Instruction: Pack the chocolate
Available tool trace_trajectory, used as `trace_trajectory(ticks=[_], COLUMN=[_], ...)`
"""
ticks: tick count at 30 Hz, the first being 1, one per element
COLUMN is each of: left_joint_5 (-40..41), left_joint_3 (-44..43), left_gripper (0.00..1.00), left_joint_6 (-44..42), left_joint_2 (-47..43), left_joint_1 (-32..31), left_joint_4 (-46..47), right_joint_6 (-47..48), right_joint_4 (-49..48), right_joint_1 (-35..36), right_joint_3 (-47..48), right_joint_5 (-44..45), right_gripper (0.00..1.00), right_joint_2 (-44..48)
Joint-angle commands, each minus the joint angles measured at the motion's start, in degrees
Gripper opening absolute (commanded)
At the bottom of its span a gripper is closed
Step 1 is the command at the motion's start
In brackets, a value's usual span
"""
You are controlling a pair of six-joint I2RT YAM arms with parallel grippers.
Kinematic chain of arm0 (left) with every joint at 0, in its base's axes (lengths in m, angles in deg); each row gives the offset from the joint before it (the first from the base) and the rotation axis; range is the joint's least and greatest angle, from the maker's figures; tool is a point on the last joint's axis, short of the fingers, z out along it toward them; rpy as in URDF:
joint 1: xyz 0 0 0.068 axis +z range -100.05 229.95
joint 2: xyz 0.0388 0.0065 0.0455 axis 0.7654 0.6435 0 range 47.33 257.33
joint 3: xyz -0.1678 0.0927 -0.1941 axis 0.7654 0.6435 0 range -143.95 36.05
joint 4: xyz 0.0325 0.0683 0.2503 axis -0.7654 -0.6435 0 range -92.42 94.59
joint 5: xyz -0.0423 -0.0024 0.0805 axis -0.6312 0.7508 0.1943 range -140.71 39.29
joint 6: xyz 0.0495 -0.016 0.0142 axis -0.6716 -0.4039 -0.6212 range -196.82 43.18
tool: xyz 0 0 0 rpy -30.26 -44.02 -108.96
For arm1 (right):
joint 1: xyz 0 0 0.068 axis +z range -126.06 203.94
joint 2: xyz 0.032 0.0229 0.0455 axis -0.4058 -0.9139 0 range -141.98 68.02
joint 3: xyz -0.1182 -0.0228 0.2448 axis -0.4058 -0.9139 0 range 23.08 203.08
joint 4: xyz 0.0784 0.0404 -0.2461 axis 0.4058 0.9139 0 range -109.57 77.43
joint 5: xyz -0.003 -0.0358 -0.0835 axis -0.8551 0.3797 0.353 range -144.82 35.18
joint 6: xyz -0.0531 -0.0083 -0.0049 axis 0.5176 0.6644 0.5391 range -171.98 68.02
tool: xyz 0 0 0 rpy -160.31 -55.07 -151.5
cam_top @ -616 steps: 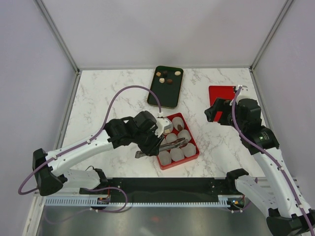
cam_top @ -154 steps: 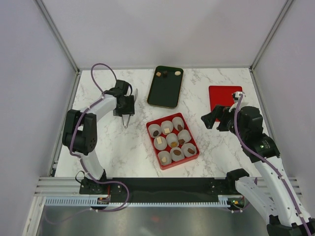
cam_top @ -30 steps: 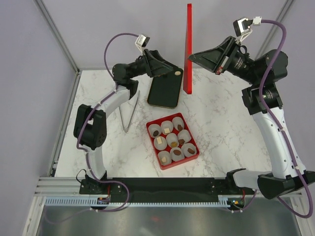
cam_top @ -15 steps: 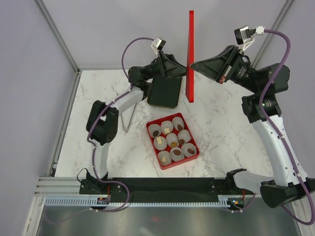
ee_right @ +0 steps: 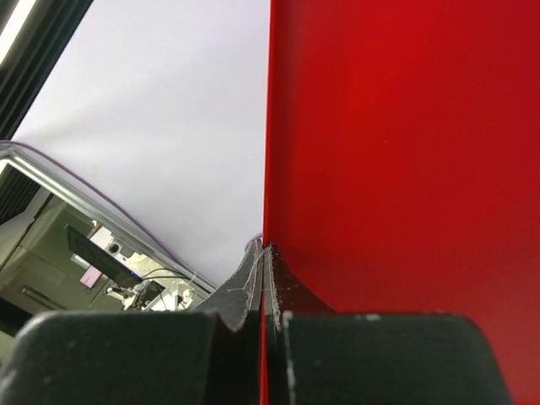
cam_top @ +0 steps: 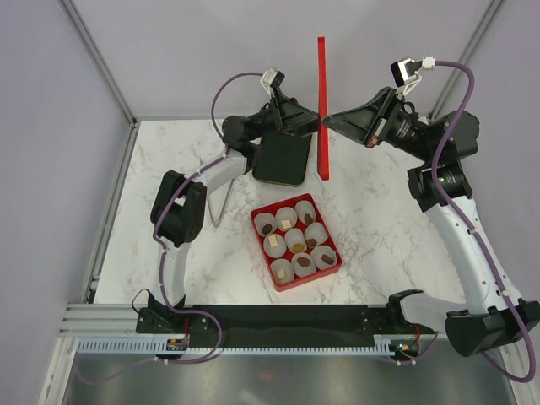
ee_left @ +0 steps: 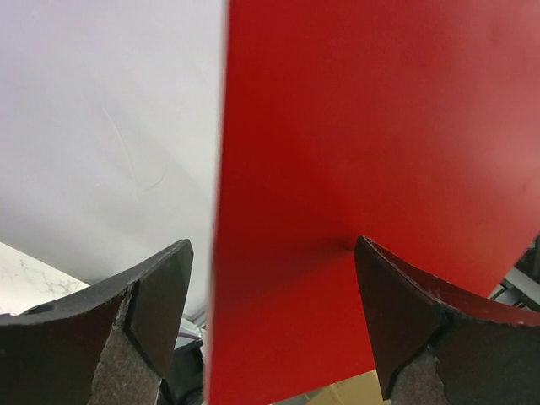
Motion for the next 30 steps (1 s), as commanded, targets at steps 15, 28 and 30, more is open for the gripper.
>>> trace_trajectory(ticks=[15, 28, 30], left_joint_5=[2.38, 1.06, 0.63], left_joint_3=[-2.3, -2.12, -2.12], left_gripper=[0.63, 0.3, 0.28], left_joint_6=[7.79, 10.16, 10.17], left_joint_2=[1.36, 3.38, 3.47], left_joint_1=[1.44, 2.14, 2.14], left_joint_4=[20.42, 20.25, 20.25], right_joint_6=[8.76, 18.96, 20.45], right_joint_4=[4.0, 16.04, 18.32], right_joint_1=[-14.54, -20.87, -21.23], right_joint_3=[-6.66, -7.9, -7.64], right_joint_5=[-3.64, -2.32, -1.19], right_gripper=[0.0, 0.36, 0.4], right_joint_2=[-3.46, -4.78, -4.79])
